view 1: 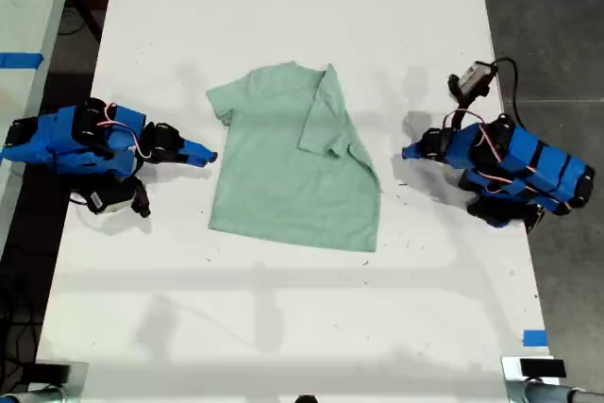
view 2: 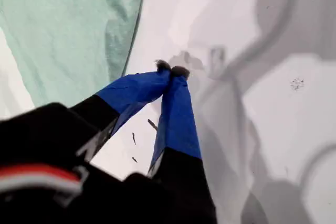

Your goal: Fold t shirt

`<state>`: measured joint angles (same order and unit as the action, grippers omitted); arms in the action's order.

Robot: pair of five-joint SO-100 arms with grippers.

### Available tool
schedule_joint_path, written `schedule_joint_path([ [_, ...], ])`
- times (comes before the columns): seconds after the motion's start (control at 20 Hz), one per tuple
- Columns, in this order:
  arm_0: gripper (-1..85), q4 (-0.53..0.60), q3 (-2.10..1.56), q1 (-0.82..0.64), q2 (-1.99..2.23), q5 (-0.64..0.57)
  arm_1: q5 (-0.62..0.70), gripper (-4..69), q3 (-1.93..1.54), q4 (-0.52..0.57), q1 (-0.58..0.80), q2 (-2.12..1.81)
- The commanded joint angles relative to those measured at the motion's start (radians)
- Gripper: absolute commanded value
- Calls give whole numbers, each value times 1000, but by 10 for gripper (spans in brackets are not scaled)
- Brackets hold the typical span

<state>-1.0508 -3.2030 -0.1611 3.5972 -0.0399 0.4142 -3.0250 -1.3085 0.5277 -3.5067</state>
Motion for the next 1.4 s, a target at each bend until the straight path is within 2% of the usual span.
schedule_joint_path([
  [0.0, 128, -3, -6, 17, 8, 17, -12, 2, -9, -6, -5, -6],
  [1.35, 128, -3, -6, 17, 8, 17, -23, 2, -11, -8, -14, -6],
])
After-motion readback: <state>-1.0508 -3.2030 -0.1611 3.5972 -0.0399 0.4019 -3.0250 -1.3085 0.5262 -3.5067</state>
